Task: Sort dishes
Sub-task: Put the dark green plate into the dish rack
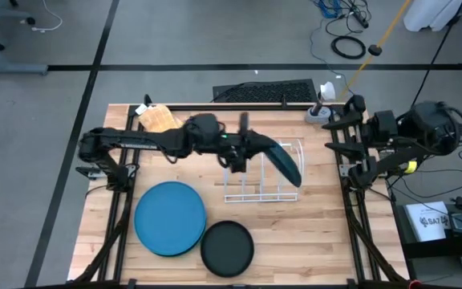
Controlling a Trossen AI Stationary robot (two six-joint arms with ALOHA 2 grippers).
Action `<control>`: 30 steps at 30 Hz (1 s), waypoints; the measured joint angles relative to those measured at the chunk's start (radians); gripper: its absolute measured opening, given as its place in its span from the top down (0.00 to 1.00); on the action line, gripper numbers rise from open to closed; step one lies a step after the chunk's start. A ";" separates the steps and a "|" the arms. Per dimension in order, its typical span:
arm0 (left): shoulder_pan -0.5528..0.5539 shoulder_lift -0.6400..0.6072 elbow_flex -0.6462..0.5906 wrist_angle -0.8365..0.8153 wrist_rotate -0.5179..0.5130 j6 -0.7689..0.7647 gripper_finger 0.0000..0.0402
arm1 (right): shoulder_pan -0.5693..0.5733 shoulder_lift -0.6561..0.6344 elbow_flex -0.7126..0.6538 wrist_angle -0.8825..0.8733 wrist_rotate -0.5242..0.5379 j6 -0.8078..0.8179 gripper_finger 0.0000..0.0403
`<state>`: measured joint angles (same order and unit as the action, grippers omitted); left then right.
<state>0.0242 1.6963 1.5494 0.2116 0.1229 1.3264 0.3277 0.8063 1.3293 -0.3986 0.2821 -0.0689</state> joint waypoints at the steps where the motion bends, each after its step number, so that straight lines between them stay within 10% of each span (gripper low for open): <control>1: 0.000 0.026 0.027 -0.027 0.003 0.043 0.97 | 0.005 -0.002 0.000 -0.008 0.000 0.001 0.51; 14: 0.004 0.259 0.239 -0.129 0.048 0.507 0.97 | 0.028 0.001 -0.002 -0.096 0.000 0.001 0.51; 30: 0.027 0.266 0.257 -0.349 0.112 0.517 0.97 | 0.028 0.010 -0.002 -0.122 0.000 -0.021 0.51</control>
<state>0.0513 1.9621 1.8069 -0.1370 0.2348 1.8433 0.3557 0.8164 1.3273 -0.5207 0.2825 -0.0902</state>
